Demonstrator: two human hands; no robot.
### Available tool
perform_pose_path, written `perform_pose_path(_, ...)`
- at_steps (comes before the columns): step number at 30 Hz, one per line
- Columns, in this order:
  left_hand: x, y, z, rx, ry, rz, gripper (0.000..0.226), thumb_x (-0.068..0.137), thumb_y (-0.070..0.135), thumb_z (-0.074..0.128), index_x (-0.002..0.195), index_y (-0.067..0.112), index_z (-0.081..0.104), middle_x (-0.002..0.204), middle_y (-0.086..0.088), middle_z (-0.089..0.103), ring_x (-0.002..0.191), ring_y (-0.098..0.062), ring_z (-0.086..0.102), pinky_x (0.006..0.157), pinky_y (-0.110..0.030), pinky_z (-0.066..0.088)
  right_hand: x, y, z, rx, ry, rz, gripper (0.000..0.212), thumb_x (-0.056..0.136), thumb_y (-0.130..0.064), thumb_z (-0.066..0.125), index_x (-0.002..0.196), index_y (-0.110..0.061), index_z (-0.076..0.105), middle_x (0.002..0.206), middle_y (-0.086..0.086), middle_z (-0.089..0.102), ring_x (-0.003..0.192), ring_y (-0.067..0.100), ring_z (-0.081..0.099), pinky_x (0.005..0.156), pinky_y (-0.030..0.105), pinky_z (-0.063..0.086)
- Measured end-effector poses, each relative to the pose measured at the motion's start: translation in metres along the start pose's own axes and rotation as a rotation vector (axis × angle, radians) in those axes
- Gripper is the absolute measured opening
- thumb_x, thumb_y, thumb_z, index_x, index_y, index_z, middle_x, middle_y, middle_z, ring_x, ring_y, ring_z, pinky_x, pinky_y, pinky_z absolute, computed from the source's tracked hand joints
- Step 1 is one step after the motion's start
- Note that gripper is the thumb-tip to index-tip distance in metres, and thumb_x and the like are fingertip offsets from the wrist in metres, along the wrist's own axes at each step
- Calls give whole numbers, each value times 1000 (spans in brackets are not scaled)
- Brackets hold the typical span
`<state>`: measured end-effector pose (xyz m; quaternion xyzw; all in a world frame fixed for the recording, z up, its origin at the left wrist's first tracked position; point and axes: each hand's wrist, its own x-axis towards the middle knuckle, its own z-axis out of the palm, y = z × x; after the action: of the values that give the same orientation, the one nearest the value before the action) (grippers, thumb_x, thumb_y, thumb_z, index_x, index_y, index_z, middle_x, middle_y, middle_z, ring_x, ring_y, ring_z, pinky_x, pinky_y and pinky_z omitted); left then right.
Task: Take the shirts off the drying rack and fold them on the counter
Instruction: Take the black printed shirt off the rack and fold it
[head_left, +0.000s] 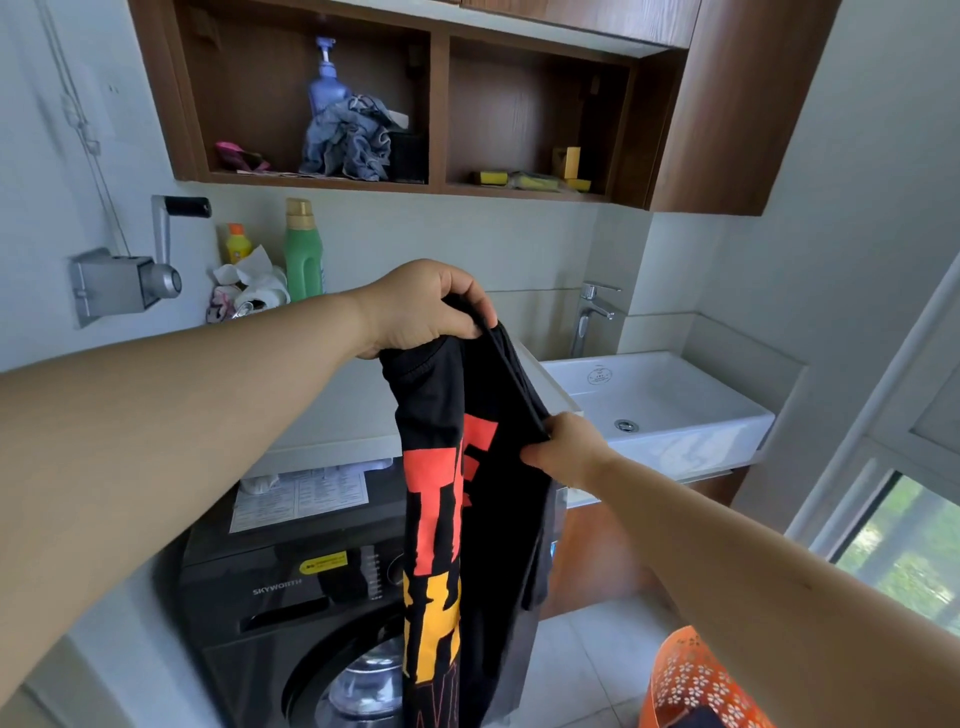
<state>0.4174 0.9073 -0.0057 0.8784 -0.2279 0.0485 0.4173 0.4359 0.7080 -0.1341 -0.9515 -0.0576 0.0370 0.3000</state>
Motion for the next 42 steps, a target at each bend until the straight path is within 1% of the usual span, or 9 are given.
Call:
perform_pose_path(4, -2, -6, -7, 0, 22, -9, 23, 81, -6, 64, 81, 17, 68, 84, 4, 66, 80, -5, 59, 76, -5, 45, -1, 13, 0, -84, -133, 23, 26, 82, -21, 67, 103, -5, 65, 91, 10, 61, 87, 26, 58, 72, 27, 44)
perform_pose_path(9, -4, -23, -10, 62, 25, -51, 22, 82, -3, 66, 82, 19, 69, 87, 4, 67, 83, -7, 59, 78, -7, 44, -6, 19, -19, -475, -236, 22, 41, 95, -33, 53, 63, -11, 42, 69, 1, 40, 83, 22, 44, 70, 23, 31)
perform_pose_path(14, -7, -40, -14, 253, -4, -84, 15, 84, 3, 67, 90, 17, 69, 90, 5, 66, 85, -8, 58, 74, -6, 42, -11, 24, -47, -658, -258, -29, 48, 98, -39, 45, 59, -14, 34, 66, 0, 34, 82, 21, 41, 69, 24, 28)
perform_pose_path(19, -7, -59, -14, 575, -56, -146, 17, 89, 14, 63, 106, 17, 65, 97, 5, 58, 91, -13, 51, 78, -21, 35, -12, 29, -79, -389, -162, -30, 40, 96, -28, 54, 61, -13, 41, 65, 1, 38, 68, 20, 39, 55, 26, 29)
perform_pose_path(23, -5, -55, -16, 579, 11, -173, 18, 89, 3, 55, 95, 20, 59, 97, 1, 57, 90, -17, 50, 75, -22, 34, -11, 36, -90, -197, -18, -50, 30, 93, -22, 59, 70, -6, 50, 61, 3, 37, 55, 15, 33, 50, 25, 24)
perform_pose_path(31, 10, -33, 4, 529, 168, -284, 24, 92, 2, 46, 110, 17, 43, 100, -11, 52, 81, -26, 50, 68, -37, 43, -3, 63, -113, -440, -162, -15, 36, 84, -24, 61, 113, -2, 66, 110, 14, 65, 92, 25, 59, 76, 29, 47)
perform_pose_path(35, 20, -25, 20, 618, 262, -334, 19, 93, 3, 44, 106, 2, 57, 107, -16, 56, 93, -29, 50, 74, -32, 39, 4, 87, -134, -481, -216, 13, 26, 86, -23, 59, 98, -3, 71, 95, 13, 66, 78, 19, 52, 63, 23, 40)
perform_pose_path(39, 24, -6, 36, 519, 319, -369, 16, 96, 7, 41, 105, 12, 53, 98, -9, 54, 90, -26, 49, 71, -30, 34, 15, 103, -143, -401, -218, -96, 19, 82, -18, 62, 65, -18, 54, 70, -2, 52, 70, 19, 48, 52, 21, 34)
perform_pose_path(42, 31, 13, 55, 496, 315, -378, 17, 96, 8, 41, 105, 16, 53, 102, -6, 55, 92, -24, 50, 72, -28, 34, 20, 105, -126, -331, -270, -173, 13, 75, -11, 61, 71, -22, 55, 73, -5, 50, 75, 20, 50, 52, 22, 34)
